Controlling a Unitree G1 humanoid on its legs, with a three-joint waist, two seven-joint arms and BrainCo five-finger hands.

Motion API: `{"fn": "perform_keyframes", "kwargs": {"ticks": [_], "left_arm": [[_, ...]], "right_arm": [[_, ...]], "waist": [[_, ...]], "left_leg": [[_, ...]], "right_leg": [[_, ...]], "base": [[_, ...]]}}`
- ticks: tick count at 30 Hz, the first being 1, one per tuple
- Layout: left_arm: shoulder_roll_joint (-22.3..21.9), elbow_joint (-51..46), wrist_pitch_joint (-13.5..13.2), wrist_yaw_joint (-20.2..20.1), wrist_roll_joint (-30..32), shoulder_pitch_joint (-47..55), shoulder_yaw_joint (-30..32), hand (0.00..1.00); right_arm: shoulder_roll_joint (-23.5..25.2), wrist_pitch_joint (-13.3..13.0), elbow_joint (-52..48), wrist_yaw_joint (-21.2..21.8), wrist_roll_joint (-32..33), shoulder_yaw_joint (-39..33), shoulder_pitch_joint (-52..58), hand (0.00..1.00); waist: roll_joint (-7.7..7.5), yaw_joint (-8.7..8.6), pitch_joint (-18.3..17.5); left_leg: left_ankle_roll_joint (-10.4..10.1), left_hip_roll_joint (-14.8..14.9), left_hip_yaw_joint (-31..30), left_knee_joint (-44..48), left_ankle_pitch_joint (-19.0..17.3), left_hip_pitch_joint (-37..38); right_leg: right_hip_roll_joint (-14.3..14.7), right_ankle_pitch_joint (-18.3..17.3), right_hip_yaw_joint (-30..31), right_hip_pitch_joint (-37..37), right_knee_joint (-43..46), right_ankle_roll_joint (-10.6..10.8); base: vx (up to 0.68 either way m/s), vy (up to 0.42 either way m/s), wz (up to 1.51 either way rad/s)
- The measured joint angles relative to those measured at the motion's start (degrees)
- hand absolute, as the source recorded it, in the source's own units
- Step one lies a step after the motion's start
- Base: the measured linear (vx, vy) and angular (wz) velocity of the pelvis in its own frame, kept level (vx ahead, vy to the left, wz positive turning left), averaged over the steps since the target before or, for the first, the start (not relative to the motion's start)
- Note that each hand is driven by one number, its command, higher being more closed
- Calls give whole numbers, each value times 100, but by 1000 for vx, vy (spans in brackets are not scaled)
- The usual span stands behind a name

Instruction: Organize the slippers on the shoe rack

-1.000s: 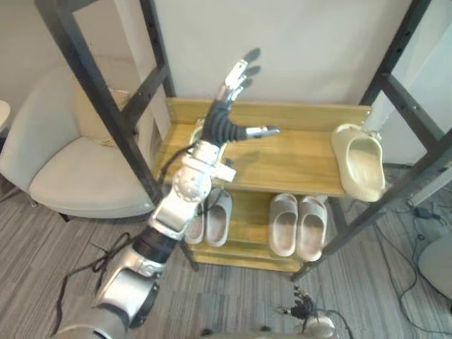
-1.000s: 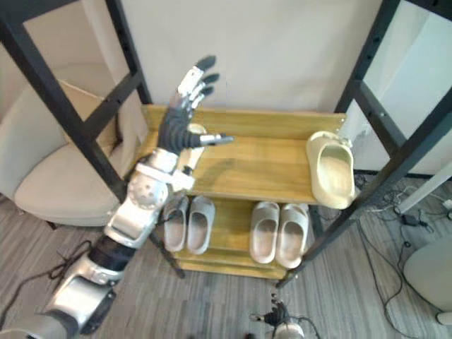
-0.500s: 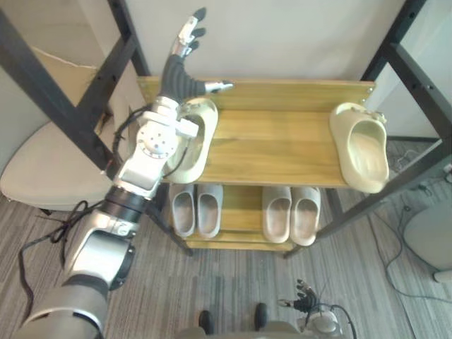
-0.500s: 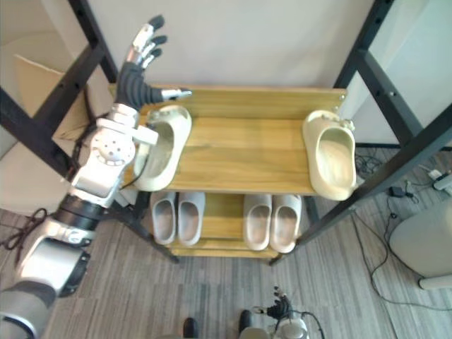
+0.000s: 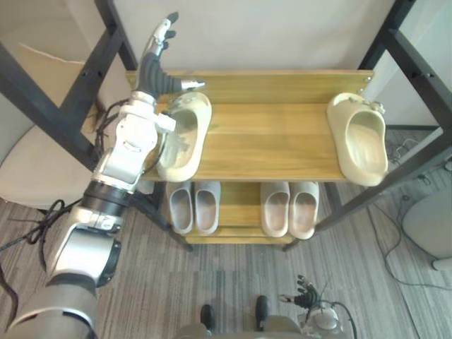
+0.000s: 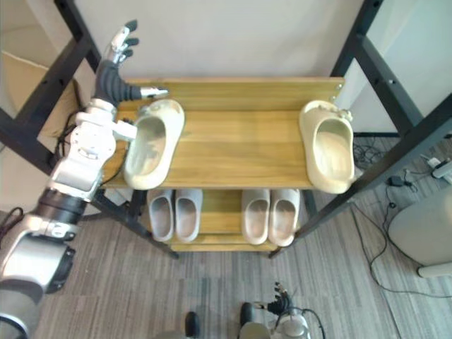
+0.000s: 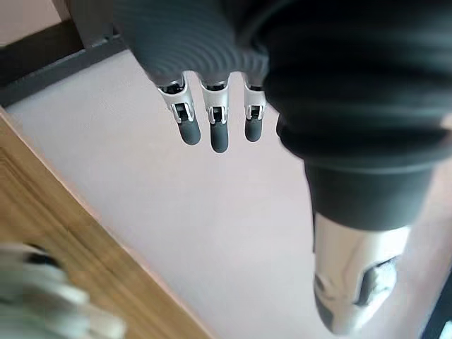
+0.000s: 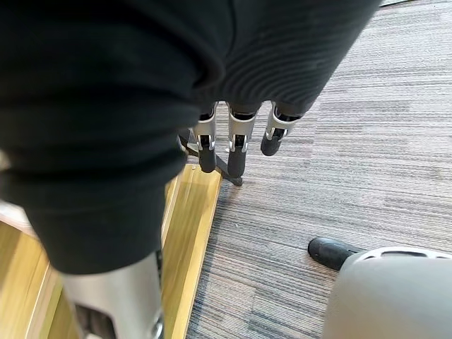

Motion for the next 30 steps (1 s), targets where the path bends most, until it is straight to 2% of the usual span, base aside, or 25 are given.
{"fn": "perform_keyframes", "kwargs": {"ticks": [13, 24, 30], "left_arm": [[465, 102, 30, -5, 757, 315, 176, 0], [524, 97, 74, -104, 1434, 445, 205, 0], [532, 98, 138, -105, 1554, 445, 205, 0]], "right_arm": [[-113, -52, -29, -1, -8, -52, 35, 0], [-204, -55, -29, 1, -36, -46, 125, 0], [-215, -55, -29, 0, -112, -45, 125, 0]], "waist": [[108, -22, 63], [150, -48, 85], [163, -52, 93]], "left_leg": [[12, 16, 9, 109, -26, 14], [11, 23, 18, 101, -26, 15], [11, 24, 26, 83, -27, 7]], "right_leg": [[1, 36, -56, 92, -44, -19], [17, 126, -53, 168, -218, -20], [17, 127, -44, 142, -217, -21]], "base": [[-13, 0, 1], [0, 0, 0], [0, 0, 0]]}}
